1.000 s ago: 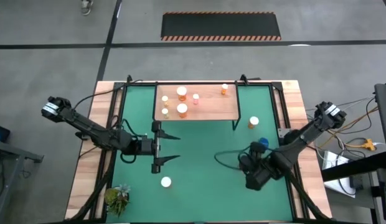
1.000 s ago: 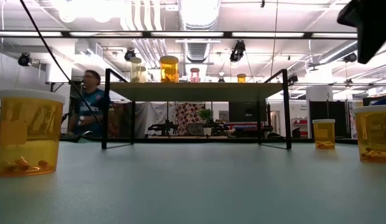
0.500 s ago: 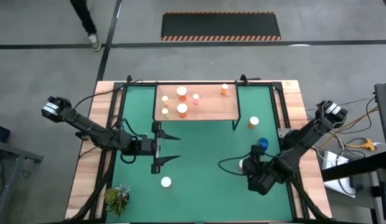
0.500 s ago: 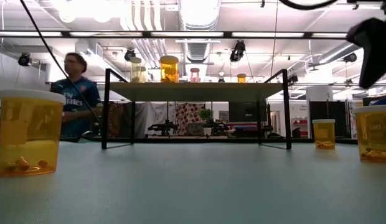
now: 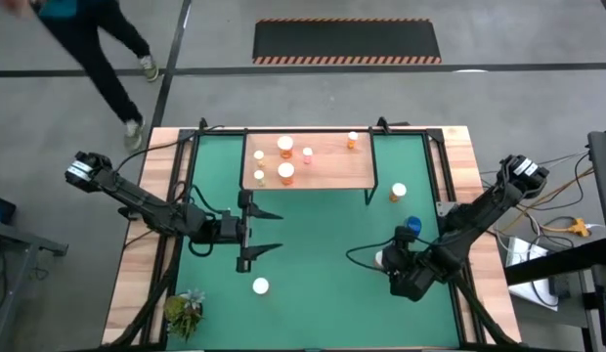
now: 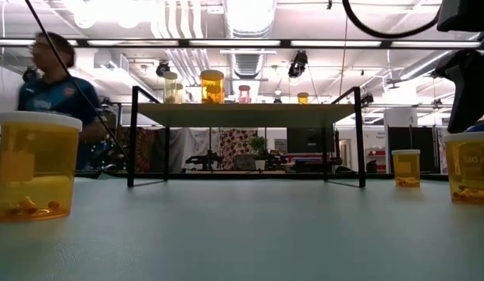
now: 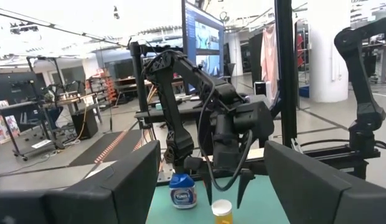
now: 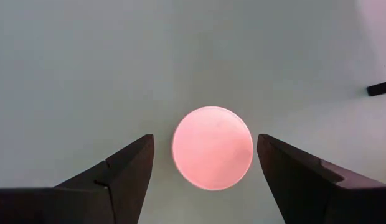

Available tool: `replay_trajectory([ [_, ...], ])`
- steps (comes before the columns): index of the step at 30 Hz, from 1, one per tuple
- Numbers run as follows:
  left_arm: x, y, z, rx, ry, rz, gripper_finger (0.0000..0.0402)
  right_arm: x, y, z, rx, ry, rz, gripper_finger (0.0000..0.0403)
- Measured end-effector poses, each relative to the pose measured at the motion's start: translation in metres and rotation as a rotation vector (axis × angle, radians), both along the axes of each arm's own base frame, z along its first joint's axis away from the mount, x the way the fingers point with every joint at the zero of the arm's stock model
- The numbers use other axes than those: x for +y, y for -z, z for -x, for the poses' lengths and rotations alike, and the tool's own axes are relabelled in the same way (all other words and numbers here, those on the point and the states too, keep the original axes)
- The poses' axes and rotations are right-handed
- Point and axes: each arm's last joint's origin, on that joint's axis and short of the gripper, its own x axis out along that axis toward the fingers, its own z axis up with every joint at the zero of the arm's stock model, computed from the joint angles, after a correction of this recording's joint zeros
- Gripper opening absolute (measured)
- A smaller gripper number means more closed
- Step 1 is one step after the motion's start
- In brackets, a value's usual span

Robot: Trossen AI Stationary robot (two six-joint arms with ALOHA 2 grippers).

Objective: Pick and place medicine bottles onto shelf by color
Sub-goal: Put the big orange pill bottle on the shelf

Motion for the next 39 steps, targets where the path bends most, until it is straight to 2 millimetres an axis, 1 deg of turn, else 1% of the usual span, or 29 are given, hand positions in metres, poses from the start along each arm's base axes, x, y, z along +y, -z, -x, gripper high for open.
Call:
replay_trajectory([
  [8,0.0,0.0,0.0,0.0,0.0,0.0,0.027,-0.002,0.002,0.0,-0.012,0.009,0.022,0.0276],
  [15,0.0,0.0,0.0,0.0,0.0,-0.001,0.027,-0.004,0.013,0.002,-0.031,0.028,0.003,0.0268],
  [18,0.0,0.0,0.0,0.0,0.0,-0.001,0.027,-0.004,0.016,0.002,-0.052,0.03,-0.006,0.0256],
  [26,0.0,0.0,0.0,0.001,0.0,-0.002,0.027,-0.004,0.016,0.002,-0.061,0.052,-0.009,0.0199],
  [29,0.0,0.001,0.0,0.003,0.0,-0.003,0.027,-0.004,0.016,0.002,-0.063,0.061,-0.014,0.0196],
  [32,0.0,0.001,0.0,0.003,0.0,-0.004,0.027,-0.004,0.016,0.002,-0.063,0.065,-0.018,0.0207],
  [35,0.0,0.0,0.0,0.002,-0.003,-0.016,0.027,-0.002,0.012,0.0,-0.06,0.065,-0.031,0.0212],
  [39,0.002,-0.004,0.003,-0.015,-0.013,-0.066,0.027,0.003,-0.005,-0.009,-0.096,0.071,-0.064,0.021],
])
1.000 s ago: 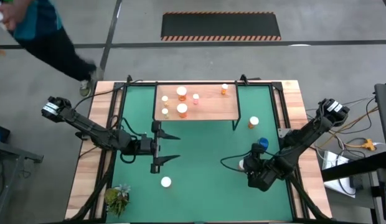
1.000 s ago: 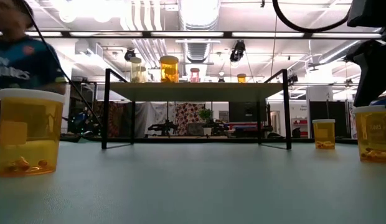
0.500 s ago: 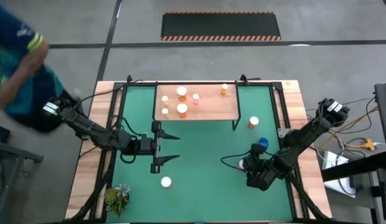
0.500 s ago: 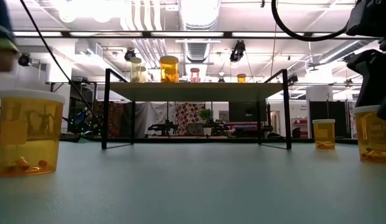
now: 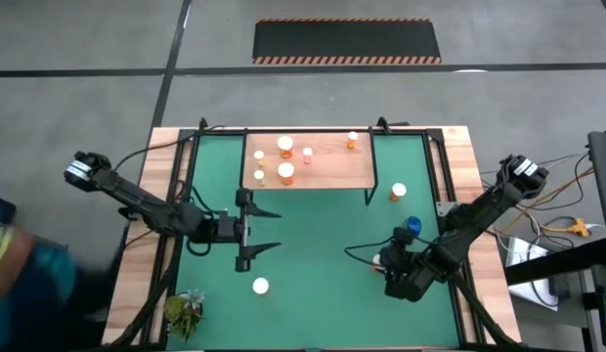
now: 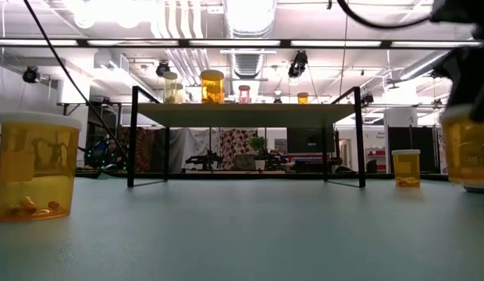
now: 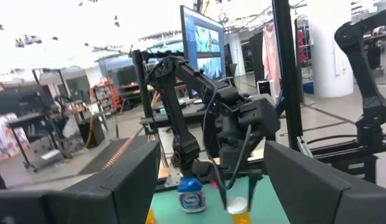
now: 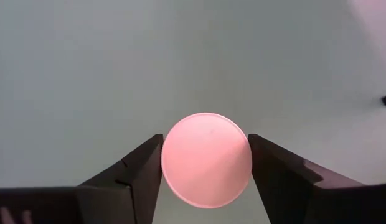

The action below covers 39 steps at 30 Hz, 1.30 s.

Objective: Pick and place medicine bottles onto shelf by color
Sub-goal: Put the big orange pill bottle on the shelf

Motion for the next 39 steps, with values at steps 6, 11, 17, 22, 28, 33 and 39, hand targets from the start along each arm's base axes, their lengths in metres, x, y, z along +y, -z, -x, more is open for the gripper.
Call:
replay_trajectory([
  [6,0.002,-0.005,0.004,-0.018,-0.021,-0.075,0.027,0.003,-0.04,-0.022,-0.072,0.008,-0.037,0.0207],
  [11,0.003,-0.003,0.007,-0.011,-0.028,-0.11,0.027,-0.006,-0.081,-0.046,-0.157,0.003,-0.041,0.0206],
  [17,0.006,0.008,0.014,0.009,-0.027,-0.12,0.027,-0.038,-0.127,-0.073,-0.239,0.019,0.018,0.0206],
  [22,0.01,0.002,0.021,-0.031,-0.026,-0.095,0.027,-0.081,-0.153,-0.088,-0.251,0.075,0.091,0.0206],
  [28,0.013,-0.004,0.029,-0.05,-0.022,-0.071,0.027,-0.13,-0.161,-0.11,-0.215,0.065,0.063,0.0206],
  [33,0.012,-0.002,0.029,-0.032,-0.016,-0.066,0.027,-0.168,-0.161,-0.128,-0.129,0.105,0.137,0.0206],
  [39,0.011,-0.001,0.029,-0.024,-0.009,-0.069,0.027,-0.206,-0.16,-0.143,-0.059,0.112,0.208,0.0206],
])
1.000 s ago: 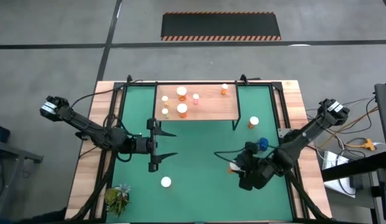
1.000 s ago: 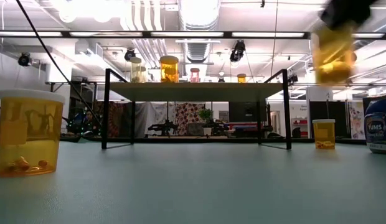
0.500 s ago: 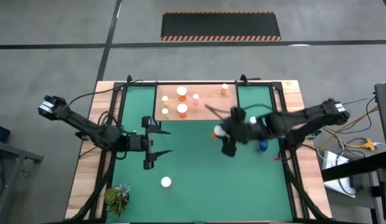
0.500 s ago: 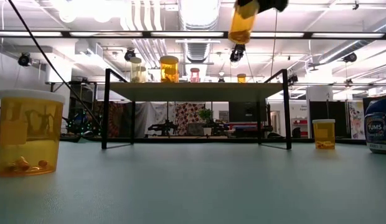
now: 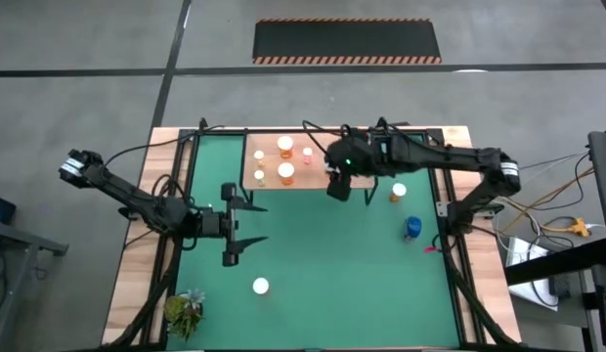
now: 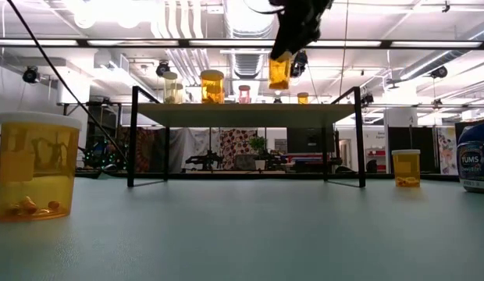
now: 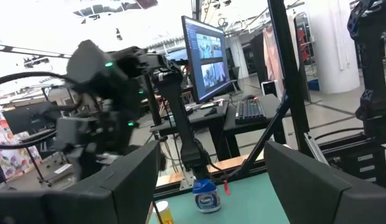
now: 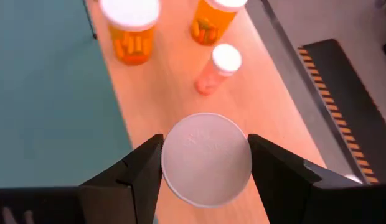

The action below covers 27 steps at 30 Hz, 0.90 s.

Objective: Pick and place medicine bottles onto shelf by color
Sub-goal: Put the big orange pill bottle on the shelf

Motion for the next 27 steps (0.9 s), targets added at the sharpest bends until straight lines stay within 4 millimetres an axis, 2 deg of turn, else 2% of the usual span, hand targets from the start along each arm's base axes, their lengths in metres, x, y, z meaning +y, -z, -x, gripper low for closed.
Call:
replay_trajectory([
  [8,-0.002,0.001,0.001,0.005,0.009,-0.002,0.027,-0.041,0.008,-0.011,0.054,0.022,0.007,0.0206],
  [15,-0.002,0.001,0.001,0.007,0.009,-0.003,0.027,-0.068,0.011,-0.013,0.062,0.013,-0.033,0.0206],
  [22,-0.002,0.001,0.0,0.012,0.009,-0.006,0.027,-0.087,0.017,-0.013,0.064,0.031,-0.075,0.0206],
  [27,-0.002,0.001,0.0,0.012,0.009,-0.007,0.027,-0.093,0.02,-0.011,0.076,0.045,-0.08,0.0206],
])
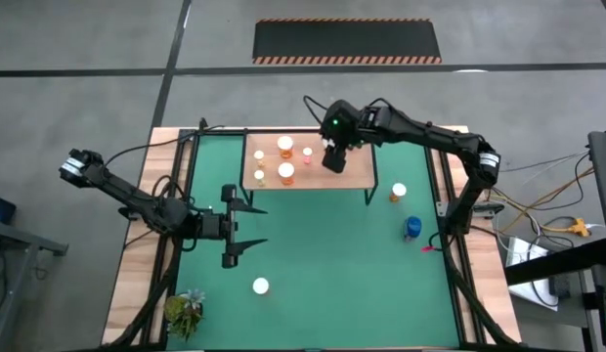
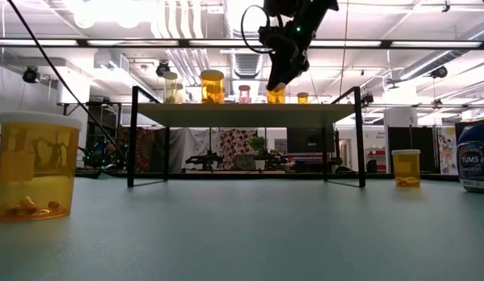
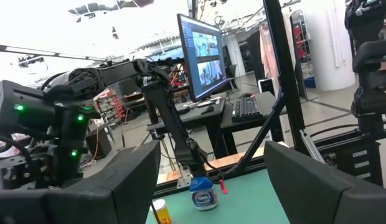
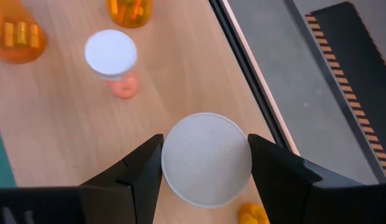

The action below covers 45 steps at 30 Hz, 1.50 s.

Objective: Pick and place medicine bottles onto shelf by color
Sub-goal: Put the big orange pill bottle on the shelf

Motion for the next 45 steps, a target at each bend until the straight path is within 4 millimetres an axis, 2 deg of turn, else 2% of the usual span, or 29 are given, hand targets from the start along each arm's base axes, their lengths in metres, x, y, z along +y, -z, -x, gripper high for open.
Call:
replay_trajectory([
  [18,0.0,0.0,0.0,-0.001,0.0,0.0,0.027,-0.001,0.0,0.001,-0.019,0.052,-0.027,0.0207],
  [28,0.0,0.0,0.0,-0.001,0.0,0.0,0.027,-0.001,0.001,0.001,-0.029,0.085,-0.046,0.0247],
  [35,0.0,0.0,0.0,-0.001,0.0,0.0,0.027,-0.001,0.0,0.002,-0.033,0.094,-0.051,0.0251],
  [45,0.0,0.0,0.0,-0.001,0.0,0.0,0.027,0.004,-0.033,-0.001,-0.128,0.084,-0.022,0.0225],
])
